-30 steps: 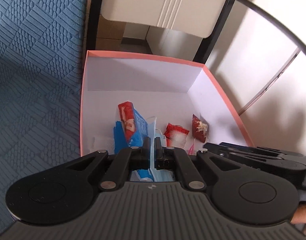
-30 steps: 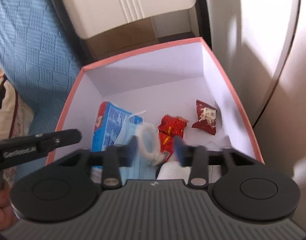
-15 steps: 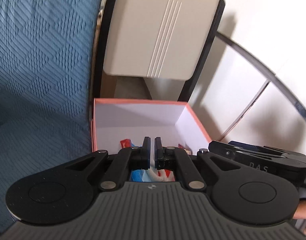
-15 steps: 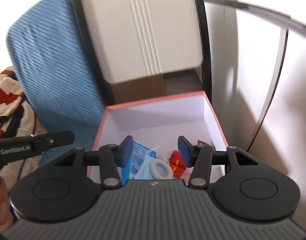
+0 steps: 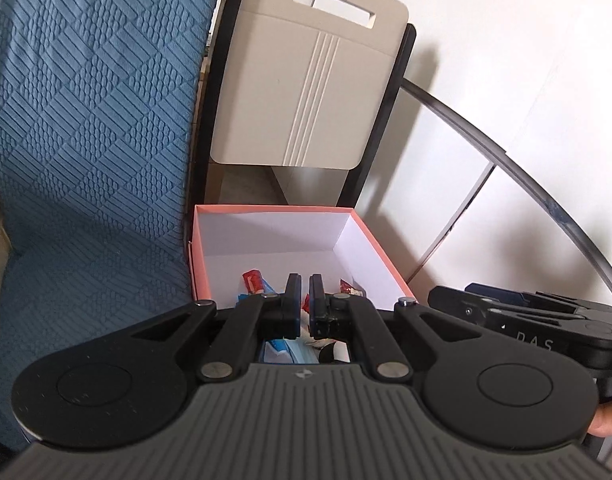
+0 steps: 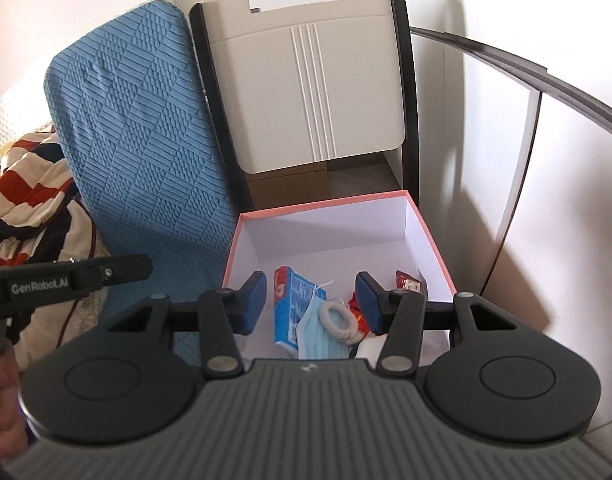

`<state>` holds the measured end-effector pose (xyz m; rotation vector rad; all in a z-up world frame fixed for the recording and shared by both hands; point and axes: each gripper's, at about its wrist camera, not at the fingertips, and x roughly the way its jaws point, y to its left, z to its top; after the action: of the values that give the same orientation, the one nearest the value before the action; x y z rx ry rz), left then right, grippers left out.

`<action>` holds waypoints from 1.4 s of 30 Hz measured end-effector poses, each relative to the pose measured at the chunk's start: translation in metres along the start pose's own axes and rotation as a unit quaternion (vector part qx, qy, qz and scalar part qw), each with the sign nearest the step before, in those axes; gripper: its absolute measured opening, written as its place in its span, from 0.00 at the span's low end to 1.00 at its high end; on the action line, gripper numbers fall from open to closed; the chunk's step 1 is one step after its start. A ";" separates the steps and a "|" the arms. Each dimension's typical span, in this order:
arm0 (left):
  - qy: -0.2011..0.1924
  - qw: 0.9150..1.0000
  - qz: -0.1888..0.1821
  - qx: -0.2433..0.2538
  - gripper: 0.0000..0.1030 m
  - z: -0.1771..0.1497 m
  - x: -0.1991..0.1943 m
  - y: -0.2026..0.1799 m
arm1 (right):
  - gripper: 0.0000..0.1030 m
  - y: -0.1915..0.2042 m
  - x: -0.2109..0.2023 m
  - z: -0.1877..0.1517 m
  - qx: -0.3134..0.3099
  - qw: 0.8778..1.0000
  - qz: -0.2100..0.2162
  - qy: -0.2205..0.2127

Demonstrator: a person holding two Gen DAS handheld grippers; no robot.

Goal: Organize soft objects

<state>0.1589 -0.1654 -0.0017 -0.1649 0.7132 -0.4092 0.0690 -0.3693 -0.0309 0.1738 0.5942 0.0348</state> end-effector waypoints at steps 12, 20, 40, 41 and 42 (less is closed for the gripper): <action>-0.011 1.000 -0.008 0.011 0.72 -0.016 -0.032 0.014 | 0.51 0.026 -0.015 -0.034 -0.003 1.000 -0.014 0.014; -0.024 0.999 -0.008 0.029 0.99 -0.033 -0.042 0.018 | 0.51 0.036 -0.023 -0.054 -0.008 0.999 -0.042 0.015; -0.010 1.000 0.022 0.006 1.00 -0.055 -0.041 0.032 | 0.90 0.028 -0.015 -0.080 0.020 0.998 -0.049 0.027; -0.008 1.000 0.021 0.004 1.00 -0.055 -0.041 0.032 | 0.90 0.028 -0.015 -0.081 0.018 0.998 -0.052 0.027; -0.007 1.000 0.021 0.001 1.00 -0.055 -0.039 0.033 | 0.90 0.028 -0.014 -0.081 0.016 0.998 -0.053 0.027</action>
<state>0.1052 -0.1198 -0.0287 -0.1509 0.7019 -0.3681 0.0121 -0.3304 -0.0842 0.1733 0.6579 -0.0736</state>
